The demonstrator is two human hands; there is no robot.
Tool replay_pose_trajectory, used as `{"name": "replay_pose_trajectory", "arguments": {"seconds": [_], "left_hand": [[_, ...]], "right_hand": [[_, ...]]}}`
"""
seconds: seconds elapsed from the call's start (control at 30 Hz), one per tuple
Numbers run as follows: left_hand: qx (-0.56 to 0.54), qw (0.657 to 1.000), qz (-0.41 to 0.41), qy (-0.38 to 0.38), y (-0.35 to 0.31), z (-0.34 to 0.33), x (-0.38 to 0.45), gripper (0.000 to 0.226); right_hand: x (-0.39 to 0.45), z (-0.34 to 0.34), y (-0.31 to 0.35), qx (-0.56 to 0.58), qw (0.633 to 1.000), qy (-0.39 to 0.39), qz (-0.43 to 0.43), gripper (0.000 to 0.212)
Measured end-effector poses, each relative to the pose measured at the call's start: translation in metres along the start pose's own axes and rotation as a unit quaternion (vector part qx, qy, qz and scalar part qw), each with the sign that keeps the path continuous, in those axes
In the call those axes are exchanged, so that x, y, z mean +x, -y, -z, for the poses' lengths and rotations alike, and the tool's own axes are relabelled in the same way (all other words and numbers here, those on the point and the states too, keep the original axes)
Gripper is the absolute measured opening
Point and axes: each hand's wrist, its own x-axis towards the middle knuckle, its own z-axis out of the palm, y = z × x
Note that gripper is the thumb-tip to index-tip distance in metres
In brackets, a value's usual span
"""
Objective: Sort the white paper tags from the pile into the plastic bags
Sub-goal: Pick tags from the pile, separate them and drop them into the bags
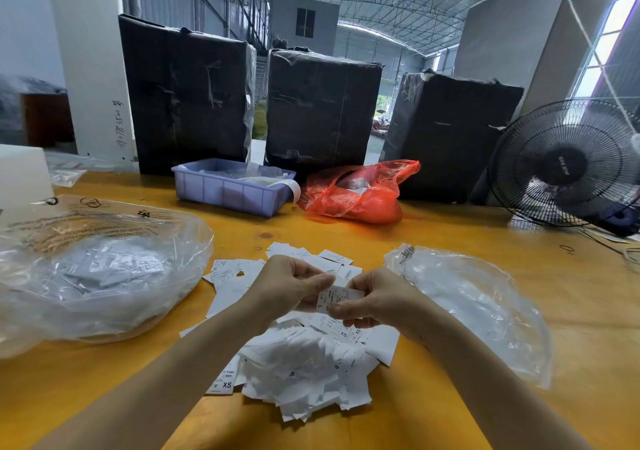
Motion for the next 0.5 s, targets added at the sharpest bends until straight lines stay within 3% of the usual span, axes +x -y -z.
{"name": "replay_pose_trajectory", "arguments": {"seconds": [0.1,0.3,0.5], "left_hand": [[-0.021,1.000,0.001,-0.007,-0.0010,0.0009,0.0006,0.003],[-0.078,0.996,0.029,-0.021,-0.0032,0.0042,-0.0004,0.008],[-0.093,0.995,0.031,-0.017,-0.0024,0.0050,0.0002,0.007]], "right_hand": [[-0.0013,0.0012,0.0007,-0.001,1.000,-0.010,0.013,0.015],[-0.0001,0.0086,-0.0003,0.048,0.988,-0.128,0.073,0.013],[0.0007,0.0073,0.0003,0.043,0.986,-0.132,0.093,0.012]]}}
